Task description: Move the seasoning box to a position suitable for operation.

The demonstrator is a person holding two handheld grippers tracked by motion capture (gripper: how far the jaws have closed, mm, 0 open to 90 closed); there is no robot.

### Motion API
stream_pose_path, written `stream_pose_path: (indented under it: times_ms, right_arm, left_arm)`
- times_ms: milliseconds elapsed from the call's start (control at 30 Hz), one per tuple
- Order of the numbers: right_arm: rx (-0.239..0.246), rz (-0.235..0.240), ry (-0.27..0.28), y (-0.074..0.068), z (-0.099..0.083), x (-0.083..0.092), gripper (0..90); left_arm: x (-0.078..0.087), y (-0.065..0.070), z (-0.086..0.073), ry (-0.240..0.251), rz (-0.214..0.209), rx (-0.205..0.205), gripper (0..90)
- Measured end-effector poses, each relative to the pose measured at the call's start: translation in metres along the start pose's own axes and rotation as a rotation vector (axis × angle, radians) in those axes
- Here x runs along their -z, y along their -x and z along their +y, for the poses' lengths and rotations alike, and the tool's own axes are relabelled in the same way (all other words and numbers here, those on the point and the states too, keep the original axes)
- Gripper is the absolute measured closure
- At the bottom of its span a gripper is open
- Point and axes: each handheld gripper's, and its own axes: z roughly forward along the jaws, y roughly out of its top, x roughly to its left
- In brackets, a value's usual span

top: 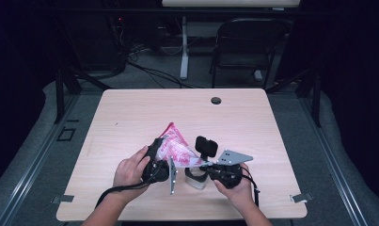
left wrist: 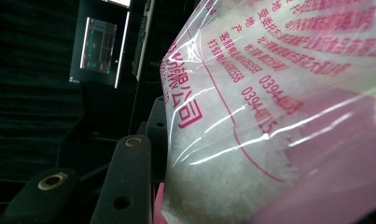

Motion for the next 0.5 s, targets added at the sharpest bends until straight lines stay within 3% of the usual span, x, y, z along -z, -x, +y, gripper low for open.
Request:
stream_pose_path:
  times_ms: [500]
  right_arm:
    - [0.001,-0.014,-0.013,0.0011,-0.001,-0.0011,89.6]
  left_arm:
    - [0.0019,-0.0011,0.0026,0.014,0.016,-0.023,64.6]
